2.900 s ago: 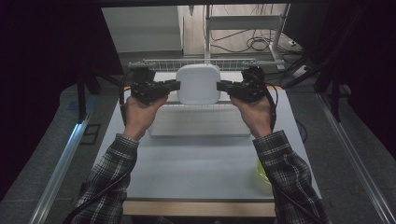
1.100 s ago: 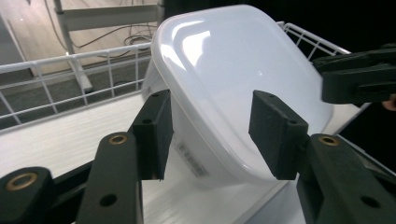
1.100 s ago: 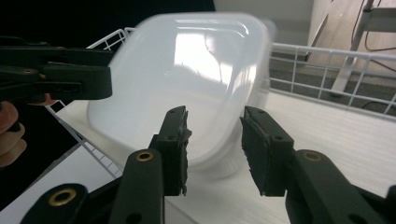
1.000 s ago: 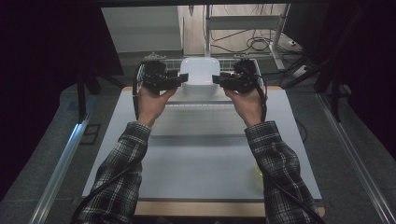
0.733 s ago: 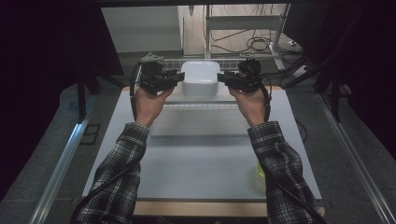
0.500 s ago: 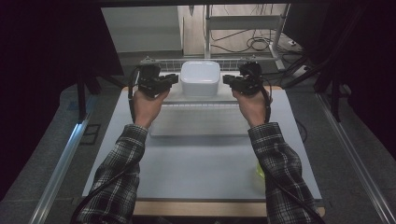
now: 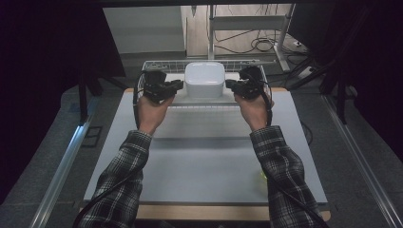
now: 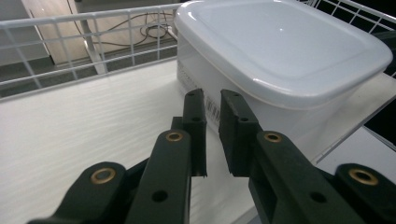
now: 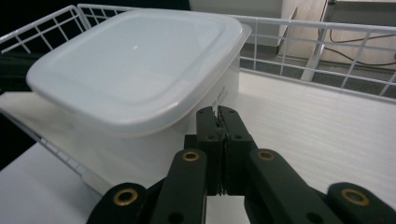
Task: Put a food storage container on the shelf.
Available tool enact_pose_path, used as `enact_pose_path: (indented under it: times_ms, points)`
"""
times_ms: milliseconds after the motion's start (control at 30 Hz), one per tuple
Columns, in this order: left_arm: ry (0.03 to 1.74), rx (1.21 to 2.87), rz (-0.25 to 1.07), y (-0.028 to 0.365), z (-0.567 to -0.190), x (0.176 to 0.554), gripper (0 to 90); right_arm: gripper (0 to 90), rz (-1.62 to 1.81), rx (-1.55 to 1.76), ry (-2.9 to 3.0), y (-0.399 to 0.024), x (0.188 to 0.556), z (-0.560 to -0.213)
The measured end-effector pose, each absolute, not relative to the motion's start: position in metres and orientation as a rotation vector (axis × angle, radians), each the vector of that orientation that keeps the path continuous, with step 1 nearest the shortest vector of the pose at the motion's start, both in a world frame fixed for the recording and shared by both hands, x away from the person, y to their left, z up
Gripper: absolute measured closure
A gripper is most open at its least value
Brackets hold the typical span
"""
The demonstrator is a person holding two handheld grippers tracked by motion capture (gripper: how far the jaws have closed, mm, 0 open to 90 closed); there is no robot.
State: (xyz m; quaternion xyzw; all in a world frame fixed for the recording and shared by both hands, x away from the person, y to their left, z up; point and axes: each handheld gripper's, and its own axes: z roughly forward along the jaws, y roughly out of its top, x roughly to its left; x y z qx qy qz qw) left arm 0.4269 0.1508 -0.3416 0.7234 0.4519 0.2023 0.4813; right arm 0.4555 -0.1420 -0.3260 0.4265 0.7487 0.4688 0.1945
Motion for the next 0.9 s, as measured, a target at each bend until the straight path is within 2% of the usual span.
enact_pose_path:
  times_ms: [67,400,500,600,833,900]
  points:
    - [1.082,1.767,0.492,0.155,-0.344,0.415,76.1,83.8,1.329,1.174,2.109,-0.146,0.447,-0.326]
    - [0.967,1.799,0.523,0.162,-0.366,0.346,41.1,50.3,1.370,1.040,2.190,-0.172,0.381,-0.348]
    - [0.948,1.813,0.485,0.167,-0.378,0.329,32.0,42.5,1.340,1.024,2.213,-0.179,0.366,-0.360]
    - [0.950,1.837,0.436,0.171,-0.392,0.314,26.5,36.1,1.325,1.020,2.227,-0.187,0.354,-0.372]
    - [0.971,1.857,0.417,0.180,-0.429,0.282,7.8,21.2,1.294,1.043,2.255,-0.206,0.328,-0.408]
    - [0.968,1.864,0.435,0.181,-0.441,0.273,6.5,17.5,1.283,1.048,2.264,-0.210,0.322,-0.419]
